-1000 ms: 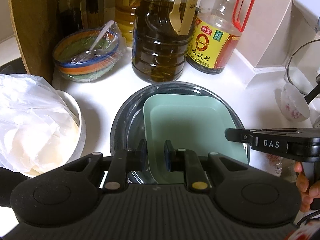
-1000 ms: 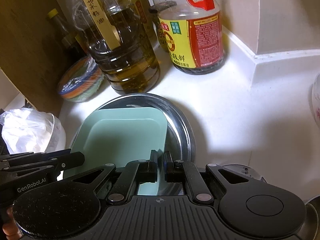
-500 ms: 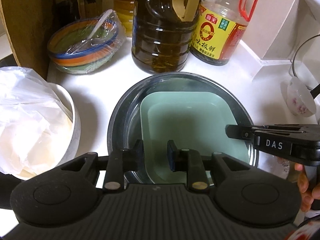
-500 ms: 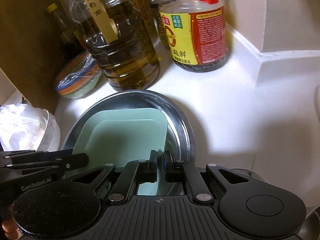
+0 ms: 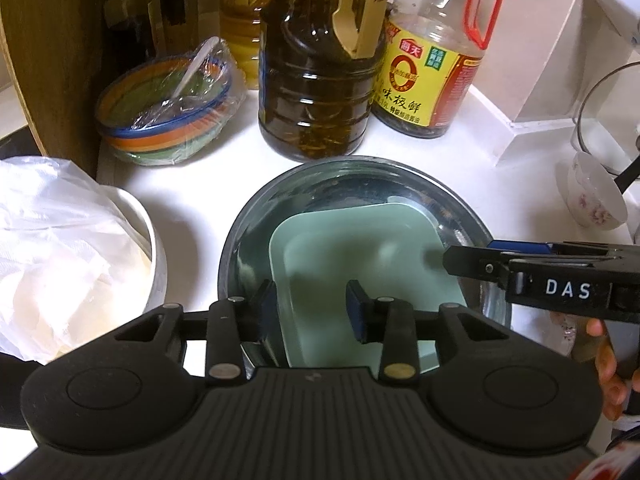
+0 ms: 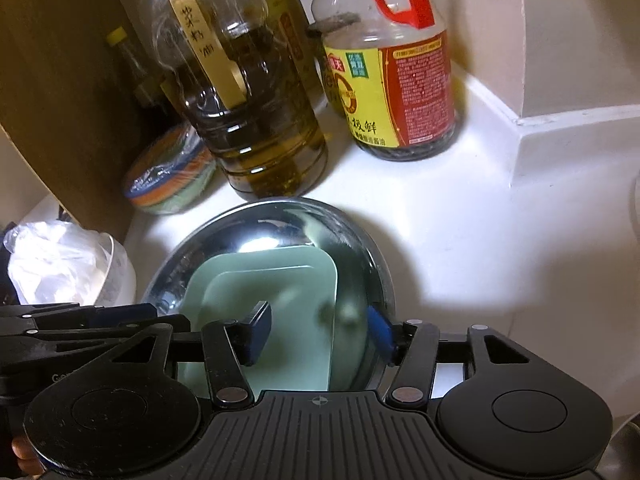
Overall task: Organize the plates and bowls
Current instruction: 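Lower the green plate into the steel basin and open the right tool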
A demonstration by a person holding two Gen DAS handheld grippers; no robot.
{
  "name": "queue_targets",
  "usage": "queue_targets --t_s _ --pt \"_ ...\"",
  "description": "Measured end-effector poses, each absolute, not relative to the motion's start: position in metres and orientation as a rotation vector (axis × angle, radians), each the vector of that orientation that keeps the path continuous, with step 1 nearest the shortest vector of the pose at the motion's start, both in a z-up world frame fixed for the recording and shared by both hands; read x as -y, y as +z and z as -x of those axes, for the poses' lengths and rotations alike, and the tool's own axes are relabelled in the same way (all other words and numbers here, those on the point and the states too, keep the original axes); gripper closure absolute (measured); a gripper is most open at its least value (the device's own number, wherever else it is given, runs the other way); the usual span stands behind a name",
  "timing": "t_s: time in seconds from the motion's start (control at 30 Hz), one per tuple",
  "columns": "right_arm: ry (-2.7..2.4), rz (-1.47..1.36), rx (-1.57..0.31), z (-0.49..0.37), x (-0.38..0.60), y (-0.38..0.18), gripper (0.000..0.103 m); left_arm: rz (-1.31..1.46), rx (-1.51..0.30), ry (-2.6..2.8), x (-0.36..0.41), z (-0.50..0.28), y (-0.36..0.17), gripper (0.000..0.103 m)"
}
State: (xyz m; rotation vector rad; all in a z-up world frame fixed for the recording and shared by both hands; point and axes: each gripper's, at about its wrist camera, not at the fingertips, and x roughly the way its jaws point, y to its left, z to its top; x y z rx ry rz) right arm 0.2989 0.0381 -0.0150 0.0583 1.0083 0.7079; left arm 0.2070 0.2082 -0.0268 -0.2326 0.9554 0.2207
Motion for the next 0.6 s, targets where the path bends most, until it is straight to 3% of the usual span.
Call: queue_targets --t_s 0.6 --pt "0.601 -0.129 -0.961 -0.267 0.009 0.018 0.046 0.172 -0.92 0.186 -0.19 -0.191 -0.001 0.056"
